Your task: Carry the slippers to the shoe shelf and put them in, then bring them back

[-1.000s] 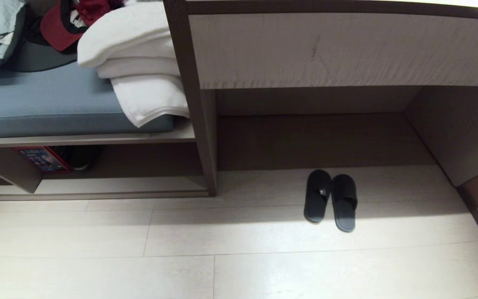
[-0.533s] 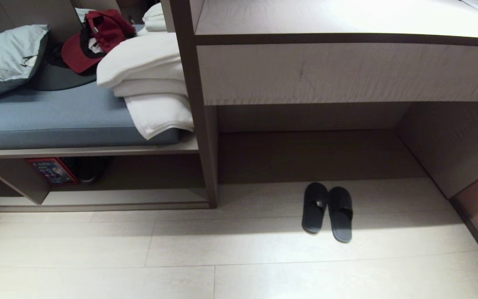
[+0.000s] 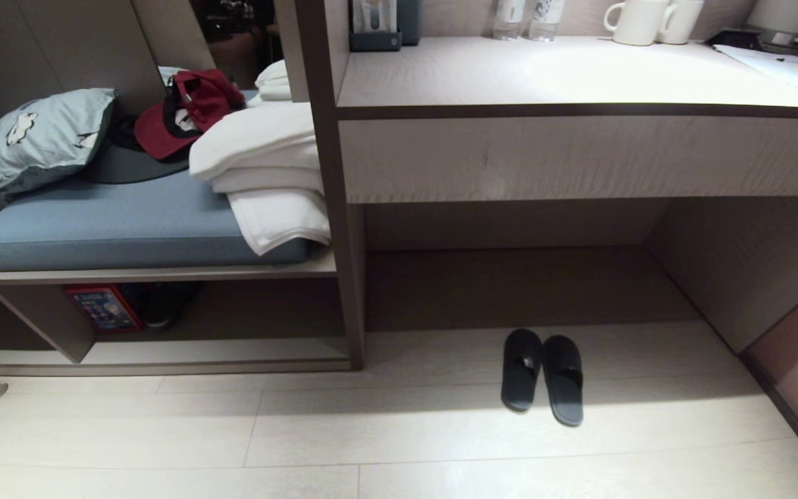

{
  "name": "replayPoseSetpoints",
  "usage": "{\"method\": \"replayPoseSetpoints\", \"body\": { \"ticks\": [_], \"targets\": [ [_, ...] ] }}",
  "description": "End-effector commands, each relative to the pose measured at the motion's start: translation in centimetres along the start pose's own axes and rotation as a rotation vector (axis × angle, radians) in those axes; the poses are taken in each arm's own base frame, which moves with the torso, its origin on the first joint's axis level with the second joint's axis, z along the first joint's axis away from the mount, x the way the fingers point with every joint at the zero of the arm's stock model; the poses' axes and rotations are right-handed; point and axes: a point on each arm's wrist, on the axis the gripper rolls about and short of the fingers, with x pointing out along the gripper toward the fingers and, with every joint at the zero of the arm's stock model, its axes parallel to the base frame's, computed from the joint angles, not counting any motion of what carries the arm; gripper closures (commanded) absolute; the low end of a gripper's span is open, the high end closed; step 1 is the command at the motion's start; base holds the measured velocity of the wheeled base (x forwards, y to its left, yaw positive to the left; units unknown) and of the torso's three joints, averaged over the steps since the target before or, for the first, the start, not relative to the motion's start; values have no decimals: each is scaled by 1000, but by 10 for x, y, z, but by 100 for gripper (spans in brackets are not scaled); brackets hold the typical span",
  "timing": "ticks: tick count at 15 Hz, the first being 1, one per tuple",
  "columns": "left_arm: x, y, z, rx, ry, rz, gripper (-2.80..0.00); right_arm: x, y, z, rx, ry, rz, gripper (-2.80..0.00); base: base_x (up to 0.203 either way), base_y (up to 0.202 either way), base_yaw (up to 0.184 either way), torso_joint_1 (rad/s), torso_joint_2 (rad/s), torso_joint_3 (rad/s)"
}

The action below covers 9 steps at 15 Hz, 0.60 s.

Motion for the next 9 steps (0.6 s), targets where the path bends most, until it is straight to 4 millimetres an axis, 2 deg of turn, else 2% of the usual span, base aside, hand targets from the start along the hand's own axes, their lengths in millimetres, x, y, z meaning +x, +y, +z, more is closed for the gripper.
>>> {"method": "replayPoseSetpoints", "body": {
  "ticks": [1, 9],
  "targets": [
    [0, 0, 0, 1, 1, 1, 0, 0, 0, 0, -1, 0, 1, 0, 0, 0, 0, 5, -2, 214],
    [0, 0, 0, 0, -1, 1, 0, 0, 0, 0, -1, 0, 1, 0, 0, 0, 0, 3, 3, 201]
  ]
}}
